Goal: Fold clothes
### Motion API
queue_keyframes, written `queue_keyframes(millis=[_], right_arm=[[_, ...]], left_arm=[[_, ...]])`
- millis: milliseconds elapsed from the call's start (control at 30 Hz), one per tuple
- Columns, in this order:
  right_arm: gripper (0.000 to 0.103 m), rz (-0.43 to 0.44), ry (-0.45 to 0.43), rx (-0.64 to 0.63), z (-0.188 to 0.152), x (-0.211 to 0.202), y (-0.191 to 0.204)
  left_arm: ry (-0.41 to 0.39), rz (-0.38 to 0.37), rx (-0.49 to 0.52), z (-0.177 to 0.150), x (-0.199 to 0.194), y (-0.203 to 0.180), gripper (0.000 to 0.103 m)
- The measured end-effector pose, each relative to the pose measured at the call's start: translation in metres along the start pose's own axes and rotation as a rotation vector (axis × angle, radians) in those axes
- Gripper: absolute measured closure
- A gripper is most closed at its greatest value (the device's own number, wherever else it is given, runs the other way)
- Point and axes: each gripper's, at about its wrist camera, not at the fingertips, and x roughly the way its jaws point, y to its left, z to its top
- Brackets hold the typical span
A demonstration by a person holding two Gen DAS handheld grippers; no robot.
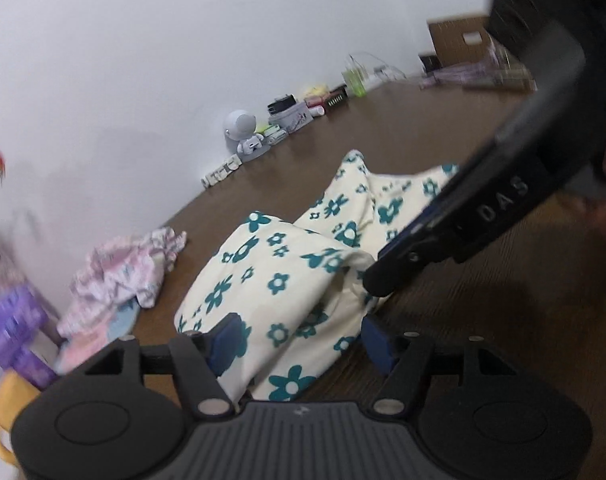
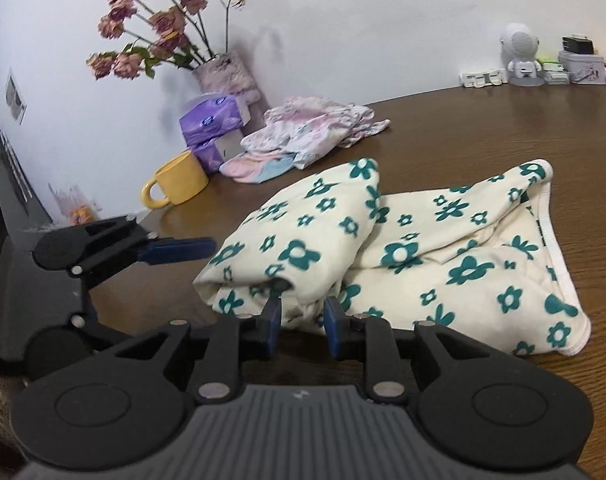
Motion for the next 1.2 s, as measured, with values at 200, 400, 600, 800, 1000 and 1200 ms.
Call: queue_keyframes(millis=[200,400,600,800,1000,1200], right_arm=[[0.094,-0.011,0.007,0.065,0.0,0.016,-0.009],[0.096,0.007,-0.031,0.098,-0.004,0.02,-0.01],[0.096,0.007,-0.04,0.119,-0.009,0.026,-0.012],[0.096,0.002,-0.033,0.132,-0.01,0.028,-0.015],[0.096,0.001,-0.032,0.134,-0.012,0.029,-0.016],[0.096,-0.008,-0.036,0.129,-0.013,0.03,-0.014]], left_arm=[[0.039,0.072,0.042,-0.002,0.019,-0.012,0.045],[0.029,0.085,-0.025,-0.001,0.019,-0.002,0.073],[0.038,0.096,0.006,-0.005,0.022,-0.005,0.076],[0.039,0.135,0.04,-0.012,0.018,-0.006,0.069],[0.067,0.194,0.069,-0.022,0.017,0.0,0.074],[0.087,0.203,0.082,-0.031,0.017,0.005,0.083]])
